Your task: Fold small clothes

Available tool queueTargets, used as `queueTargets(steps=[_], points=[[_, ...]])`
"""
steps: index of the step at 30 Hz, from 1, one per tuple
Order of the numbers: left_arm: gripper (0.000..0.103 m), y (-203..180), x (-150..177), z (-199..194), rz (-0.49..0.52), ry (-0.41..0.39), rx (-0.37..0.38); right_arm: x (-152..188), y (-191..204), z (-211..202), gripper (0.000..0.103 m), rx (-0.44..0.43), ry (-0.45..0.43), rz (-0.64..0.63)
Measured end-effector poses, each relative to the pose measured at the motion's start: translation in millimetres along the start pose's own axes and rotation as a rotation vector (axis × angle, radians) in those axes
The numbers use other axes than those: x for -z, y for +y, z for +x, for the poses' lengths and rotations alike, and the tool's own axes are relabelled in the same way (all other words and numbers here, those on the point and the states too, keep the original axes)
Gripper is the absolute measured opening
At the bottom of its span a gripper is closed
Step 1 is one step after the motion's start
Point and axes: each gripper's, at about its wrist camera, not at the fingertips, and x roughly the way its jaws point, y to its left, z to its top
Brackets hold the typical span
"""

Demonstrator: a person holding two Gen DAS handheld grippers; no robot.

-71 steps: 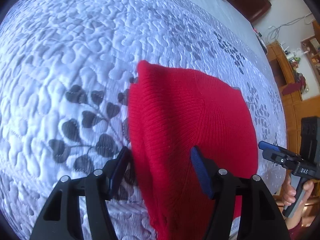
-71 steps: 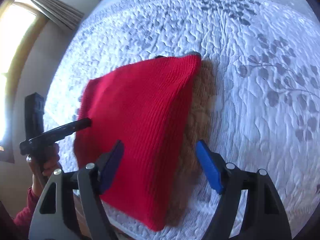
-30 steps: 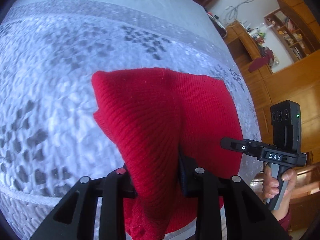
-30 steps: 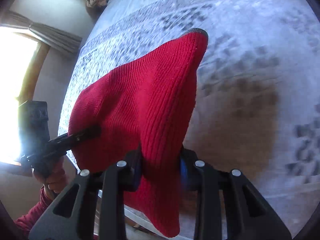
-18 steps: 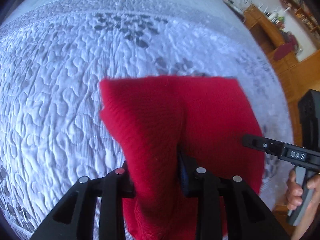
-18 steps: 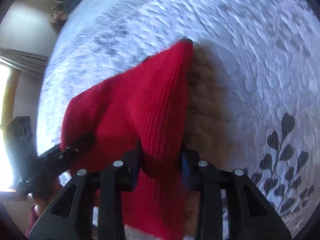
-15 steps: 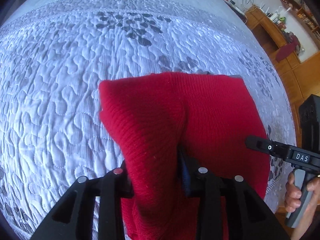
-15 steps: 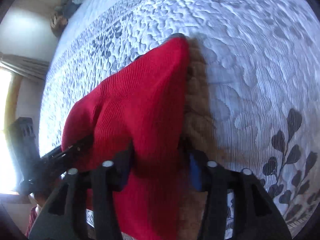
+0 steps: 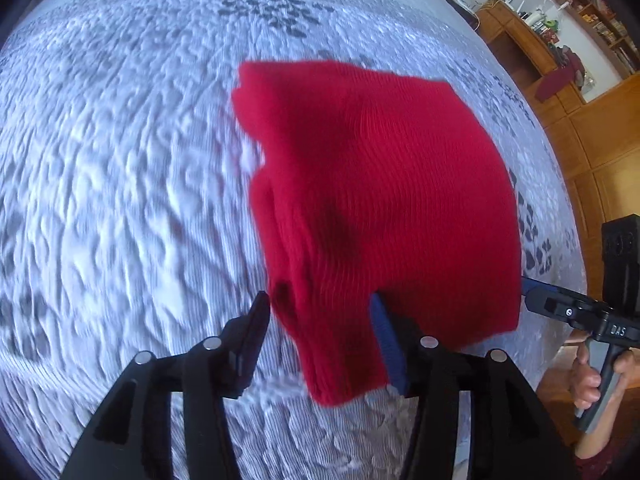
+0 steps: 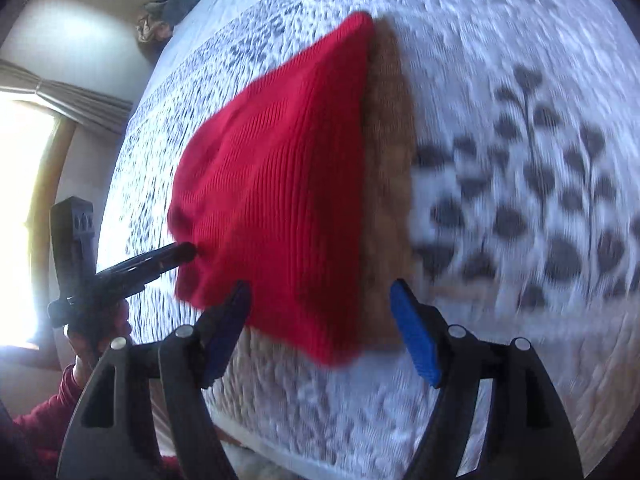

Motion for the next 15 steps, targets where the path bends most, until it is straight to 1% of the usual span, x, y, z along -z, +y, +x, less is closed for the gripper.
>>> queueTargets(steps=[2, 5, 7, 8, 9, 10, 11, 12, 14, 15], points=[[0.053, -0.6, 7.6, 3.4, -0.017, 0.004, 0.01, 10.5, 2.0, 1.2, 0.072, 0.003, -0.001, -0.001], [0.053, 2.1, 13.1, 9.5, -0.078, 0.016, 0.044, 18.8, -1.4, 10.6, 0.07, -0.018, 0.012, 0.023], [0.051, 0.2, 14.8, 11.3, -0.09, 0.01, 0.046, 15.7, -0.9, 18.1, 0.058, -0.028, 0.012, 0.036], [0.05, -1.3, 14.9, 11.9, -0.083, 0.008, 0.037, 13.6, -2.4, 20.4, 0.054, -0.038, 0.013, 0.046], [0.043, -3.6, 15.0, 12.5, -0.075, 0.006, 0.026, 12.7, -4.1, 22.1, 0.045, -0.049, 0.015, 0.06], [0.039, -6.7, 14.5, 14.1, -0.07, 0.008, 0.024, 11.9, -5.4, 22.5, 0.032, -0.056, 0.018, 0.072], [0.033, -9.9, 12.6, 15.8, -0.073, 0.01, 0.019, 9.6, -5.9, 24.1, 0.025, -0.066, 0.02, 0.081], [0.026, -12.4, 12.5, 14.4, -0.076, 0.004, 0.004, 10.1, -8.1, 21.1, 0.019, -0.101, 0.025, 0.103], [0.02, -17.9, 12.1, 11.3, -0.064, -0.006, -0.023, 11.4, -11.2, 11.3, 0.016, -0.131, 0.022, 0.121], [0.018, -19.8, 11.9, 8.6, -0.054, -0.011, -0.037, 13.2, -10.3, 2.4, 0.015, -0.142, 0.015, 0.118]])
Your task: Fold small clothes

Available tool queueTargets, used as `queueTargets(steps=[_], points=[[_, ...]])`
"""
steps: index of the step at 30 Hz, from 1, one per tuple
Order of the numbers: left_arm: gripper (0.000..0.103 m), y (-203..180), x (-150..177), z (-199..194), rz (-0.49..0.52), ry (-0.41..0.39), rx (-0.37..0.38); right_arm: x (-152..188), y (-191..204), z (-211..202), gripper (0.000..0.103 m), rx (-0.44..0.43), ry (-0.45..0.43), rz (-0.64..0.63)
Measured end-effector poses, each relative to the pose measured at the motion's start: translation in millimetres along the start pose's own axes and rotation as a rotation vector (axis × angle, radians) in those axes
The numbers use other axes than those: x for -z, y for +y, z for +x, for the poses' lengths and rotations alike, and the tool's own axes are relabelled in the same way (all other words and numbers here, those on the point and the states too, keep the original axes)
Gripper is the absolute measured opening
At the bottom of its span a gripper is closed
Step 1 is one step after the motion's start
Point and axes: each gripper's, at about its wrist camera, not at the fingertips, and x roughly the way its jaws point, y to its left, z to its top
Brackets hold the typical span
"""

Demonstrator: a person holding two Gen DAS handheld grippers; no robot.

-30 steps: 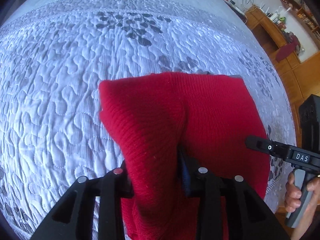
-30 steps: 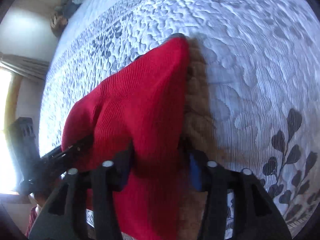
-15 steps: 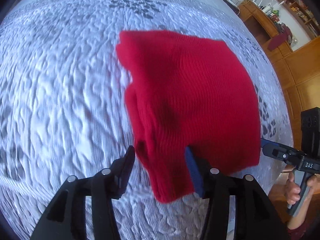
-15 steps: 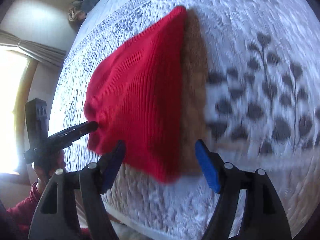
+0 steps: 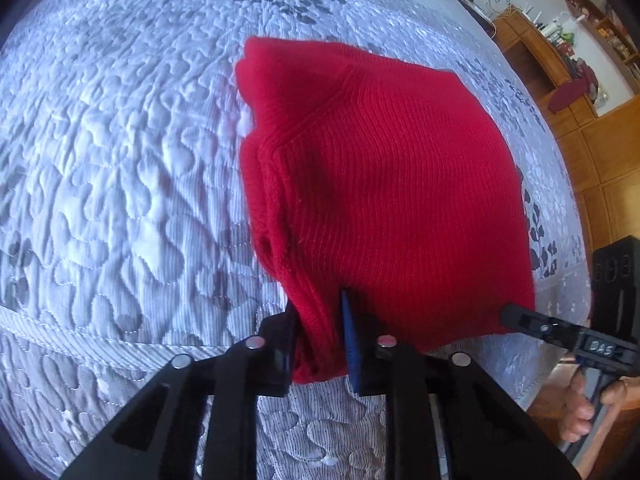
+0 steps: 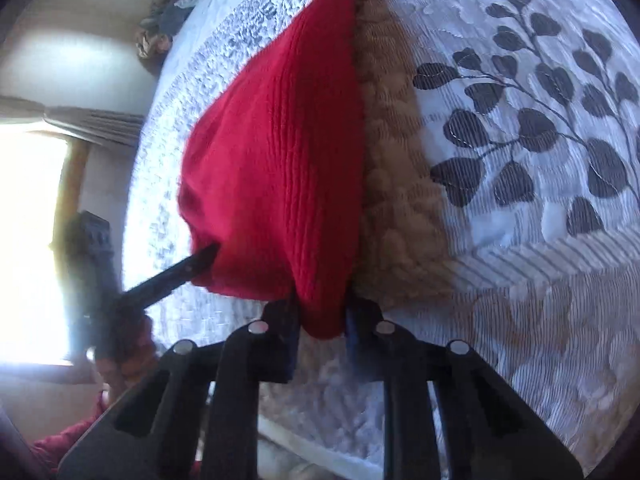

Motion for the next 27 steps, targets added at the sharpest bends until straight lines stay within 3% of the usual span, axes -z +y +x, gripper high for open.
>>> queueTargets(steps=[10, 22, 27], points=[[0.017, -23.1, 10.5, -23.1, 0.075, -0.059, -0.082, 17.5, 28.7, -38.6, 0.014, 0.074, -0.031, -0.109], [0.017, -20.7, 19.4, -19.7, 0.089, -0.075, -0.115, 13.7, 17.9, -13.7, 0.014, 0.106, -0.01, -0.09], [0.02, -20.5, 22.3, -8.4, 0.083, -0.064, -0.129, 16.6, 6.7, 9.4, 0.015, 0.195, 0.015, -0.082]])
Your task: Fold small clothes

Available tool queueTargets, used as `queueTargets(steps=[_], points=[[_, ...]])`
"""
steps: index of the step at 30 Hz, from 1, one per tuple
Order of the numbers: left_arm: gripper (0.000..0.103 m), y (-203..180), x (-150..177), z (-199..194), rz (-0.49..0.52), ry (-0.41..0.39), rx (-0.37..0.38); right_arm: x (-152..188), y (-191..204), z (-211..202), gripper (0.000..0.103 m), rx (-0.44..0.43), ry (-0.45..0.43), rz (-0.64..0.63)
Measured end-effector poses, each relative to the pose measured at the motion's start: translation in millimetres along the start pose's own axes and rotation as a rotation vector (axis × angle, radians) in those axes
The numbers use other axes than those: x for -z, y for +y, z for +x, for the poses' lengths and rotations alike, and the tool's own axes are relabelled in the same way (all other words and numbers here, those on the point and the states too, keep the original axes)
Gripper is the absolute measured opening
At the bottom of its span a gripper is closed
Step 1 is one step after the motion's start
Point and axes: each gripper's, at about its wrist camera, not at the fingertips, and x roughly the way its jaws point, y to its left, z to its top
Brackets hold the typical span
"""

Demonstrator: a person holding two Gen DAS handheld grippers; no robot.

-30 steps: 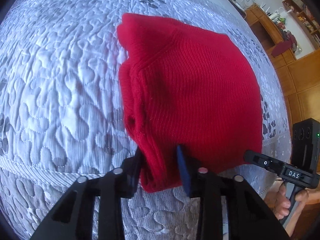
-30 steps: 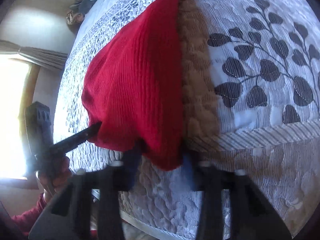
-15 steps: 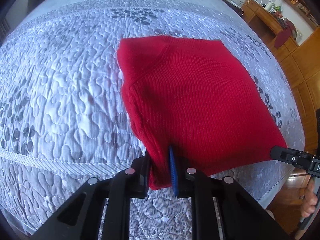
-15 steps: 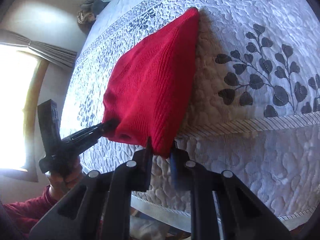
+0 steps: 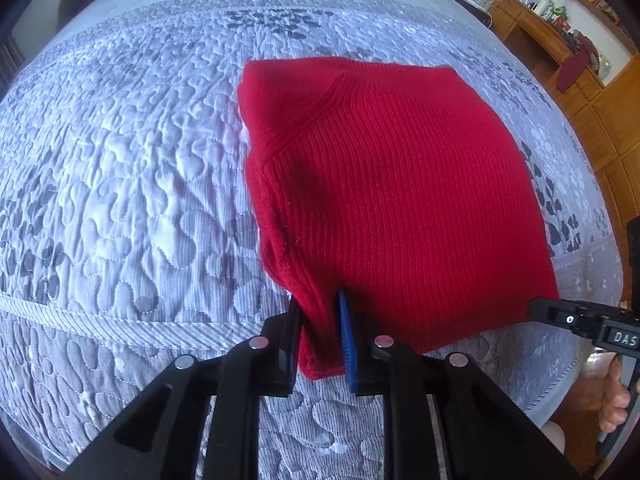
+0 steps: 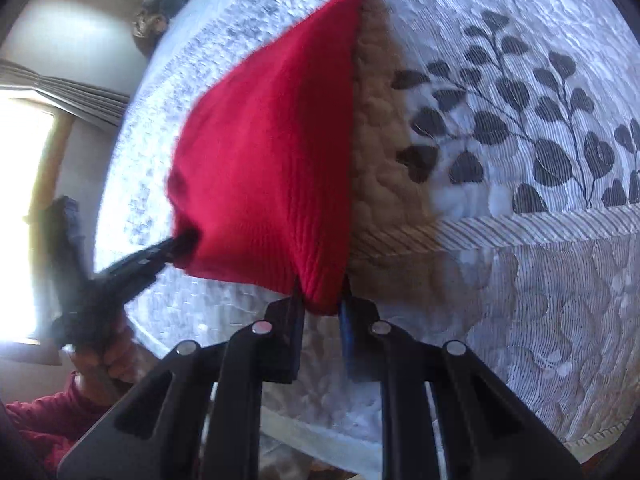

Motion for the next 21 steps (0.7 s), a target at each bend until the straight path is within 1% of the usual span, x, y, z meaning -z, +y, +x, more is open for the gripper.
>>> queueTargets(steps=[3, 7, 9, 11, 13, 14, 16, 17, 19, 20, 21], points=[[0.025, -3.2, 3.0, 3.5, 0.016, -0.018, -0.028, 0.8, -1.3, 11.8, 0.016, 0.034, -0.004, -0.003], [0.025, -6.6, 6.0, 5.4, 0.027, -0.038, -0.051, 2.0, 4.0, 19.2, 0.016, 0.094, -0.025, -0.034], [0.026, -8.3, 7.5, 4.8, 0.027, -0.044, -0.063, 2.4, 6.3, 19.8, 0.017, 0.109, -0.035, -0.034], [0.029, -9.5, 8.8, 2.3, 0.024, -0.053, -0.081, 3.1, 7.8, 18.3, 0.018, 0.11, -0.043, -0.029], [0.033, -9.8, 10.3, -3.1, 0.022, -0.058, -0.093, 6.3, 12.0, 13.2, 0.025, 0.113, -0.067, -0.038], [0.037, -9.3, 10.9, -6.1, 0.018, -0.059, -0.095, 9.9, 15.6, 11.8, 0.028, 0.122, -0.076, -0.041], [0.041, -7.5, 13.9, -13.8, 0.009, -0.062, -0.099, 16.1, 21.7, 5.2, 0.046, 0.139, -0.099, -0.049], [0.045, -6.6, 14.6, -17.6, 0.005, -0.065, -0.105, 19.5, 24.5, 2.3, 0.048, 0.147, -0.108, -0.048], [0.046, -5.7, 18.0, -25.2, -0.001, -0.073, -0.113, 25.2, 29.3, -2.0, 0.055, 0.183, -0.122, -0.056], [0.048, -5.9, 19.8, -28.9, -0.007, -0.062, -0.121, 29.2, 33.7, -5.1, 0.057, 0.211, -0.13, -0.067], [0.051, -6.3, 21.7, -33.1, -0.007, -0.066, -0.126, 30.0, 35.1, -9.0, 0.061, 0.222, -0.134, -0.071]])
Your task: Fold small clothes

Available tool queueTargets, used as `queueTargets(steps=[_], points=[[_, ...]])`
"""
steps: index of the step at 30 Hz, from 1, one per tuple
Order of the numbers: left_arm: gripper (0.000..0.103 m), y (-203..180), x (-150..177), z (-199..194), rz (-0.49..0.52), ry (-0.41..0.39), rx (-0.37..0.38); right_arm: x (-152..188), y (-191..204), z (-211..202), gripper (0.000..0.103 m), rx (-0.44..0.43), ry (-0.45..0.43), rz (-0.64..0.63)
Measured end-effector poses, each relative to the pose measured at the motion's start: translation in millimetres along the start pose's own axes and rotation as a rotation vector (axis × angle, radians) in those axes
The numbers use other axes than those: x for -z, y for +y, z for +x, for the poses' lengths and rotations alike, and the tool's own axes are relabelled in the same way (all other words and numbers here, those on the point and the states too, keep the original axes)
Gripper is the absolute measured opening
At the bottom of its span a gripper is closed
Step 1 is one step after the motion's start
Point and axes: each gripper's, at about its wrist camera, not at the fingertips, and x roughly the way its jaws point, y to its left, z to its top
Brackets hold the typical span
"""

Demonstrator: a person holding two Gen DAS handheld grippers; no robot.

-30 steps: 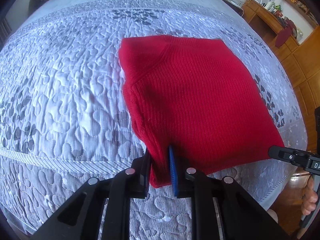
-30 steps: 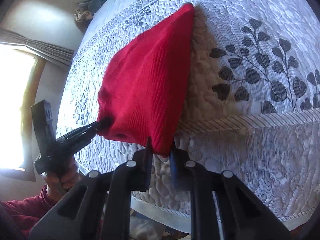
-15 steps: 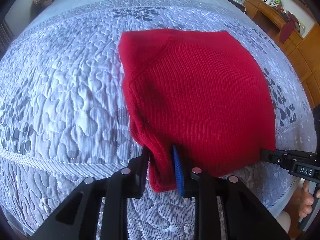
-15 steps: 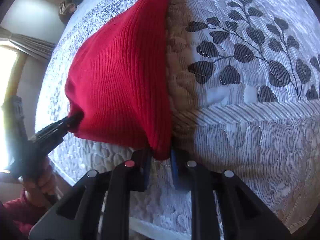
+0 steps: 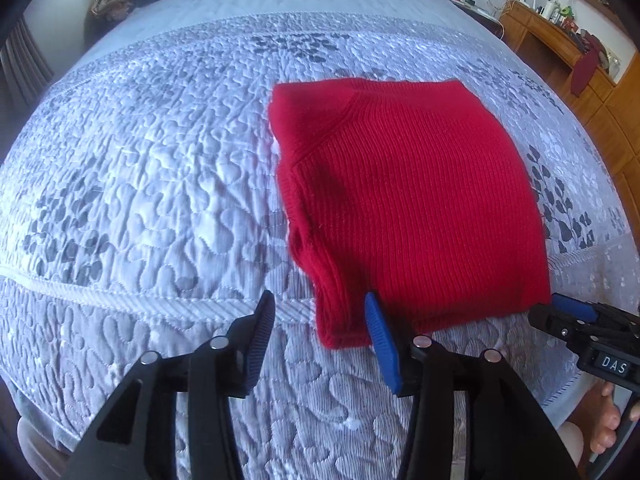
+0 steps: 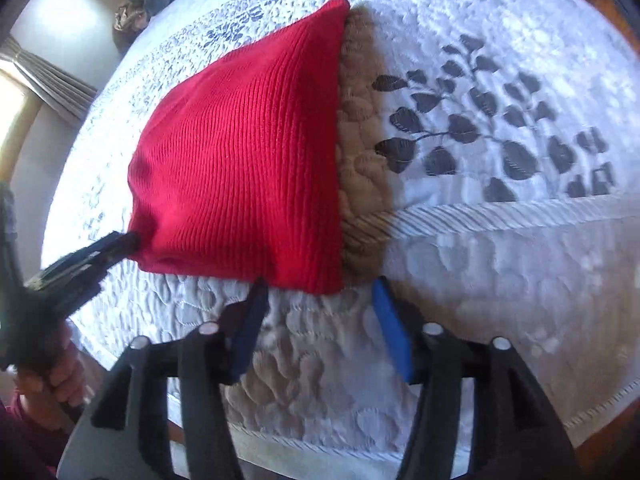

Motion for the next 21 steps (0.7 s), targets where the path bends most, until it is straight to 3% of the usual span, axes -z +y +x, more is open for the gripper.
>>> queueTargets(steps=[4, 9, 16, 21], points=[[0.06, -1.1, 8.0, -19.4, 0.002, -0.019, -0.019, 13.4, 8.2, -14.1, 0.075, 0.013, -0.017, -0.006], [0.076, -1.5, 17.0, -39.1, -0.002, -0.028, -0.066, 24.7, 26.0, -35.4, 0.09, 0.111, -0.046, -0.04], [0.078, 3.0, 24.5, -51.7, -0.004, 0.006, -0.114, 33.9, 47.3, -53.2, 0.093, 0.164, -0.068, -0.06], [0.081, 4.8, 32.4, -68.7, -0.006, -0.018, -0.115, 42.5, 58.8, -69.6, 0.094, 0.17, -0.093, -0.072]])
